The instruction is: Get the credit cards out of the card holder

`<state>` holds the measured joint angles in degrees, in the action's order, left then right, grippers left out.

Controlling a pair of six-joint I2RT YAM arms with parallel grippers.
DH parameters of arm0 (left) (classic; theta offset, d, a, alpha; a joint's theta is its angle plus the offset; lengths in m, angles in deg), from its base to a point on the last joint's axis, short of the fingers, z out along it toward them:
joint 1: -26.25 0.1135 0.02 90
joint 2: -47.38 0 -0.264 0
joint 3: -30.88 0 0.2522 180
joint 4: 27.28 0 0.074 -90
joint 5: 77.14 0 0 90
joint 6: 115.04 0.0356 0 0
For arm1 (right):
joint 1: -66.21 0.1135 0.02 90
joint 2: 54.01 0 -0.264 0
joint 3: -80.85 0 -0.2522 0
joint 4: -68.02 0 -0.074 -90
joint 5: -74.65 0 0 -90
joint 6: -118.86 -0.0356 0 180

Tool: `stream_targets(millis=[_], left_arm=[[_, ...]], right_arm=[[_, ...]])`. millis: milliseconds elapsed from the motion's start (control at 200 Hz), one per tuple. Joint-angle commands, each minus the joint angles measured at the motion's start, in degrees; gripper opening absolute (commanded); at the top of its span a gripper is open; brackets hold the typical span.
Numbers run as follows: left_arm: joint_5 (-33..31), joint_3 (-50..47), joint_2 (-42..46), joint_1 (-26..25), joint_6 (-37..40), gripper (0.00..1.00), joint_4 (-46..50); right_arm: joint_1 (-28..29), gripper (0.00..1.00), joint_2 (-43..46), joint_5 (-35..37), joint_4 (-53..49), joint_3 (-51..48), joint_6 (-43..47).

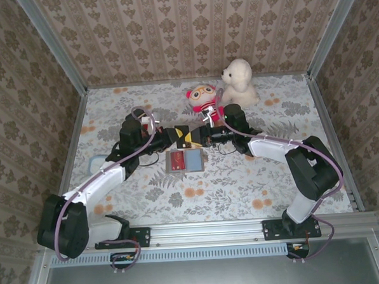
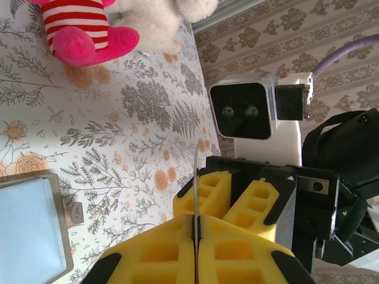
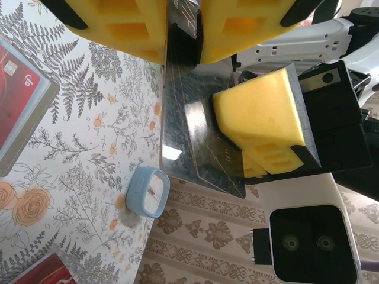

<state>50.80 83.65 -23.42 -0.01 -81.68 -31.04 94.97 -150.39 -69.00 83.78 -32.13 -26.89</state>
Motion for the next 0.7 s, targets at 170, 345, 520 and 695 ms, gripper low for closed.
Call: stream_targets(millis=[170, 345, 520, 695], left_arm=[[-8.1, 2.6, 2.7, -0.3, 10.6, 0.0, 14.8], [-21.2, 10.5, 2.0, 1.2, 24.8, 0.0, 35.0], [-31.2, 18.0, 0.6, 1.6, 39.8, 0.0, 43.4], [-35.6, 24.9, -2.5, 3.1, 54.9, 0.0, 45.4]], right_arm=[[-2.2, 0.61, 3.3, 4.4, -15.3, 2.3, 8.9], [-6.4, 0.87, 6.7, 8.2, -23.4, 1.0, 15.5], [-9.5, 0.99, 10.3, 15.4, -27.6, -1.7, 19.6], [-9.7, 1.0, 12.5, 21.5, -32.0, -1.7, 23.4]])
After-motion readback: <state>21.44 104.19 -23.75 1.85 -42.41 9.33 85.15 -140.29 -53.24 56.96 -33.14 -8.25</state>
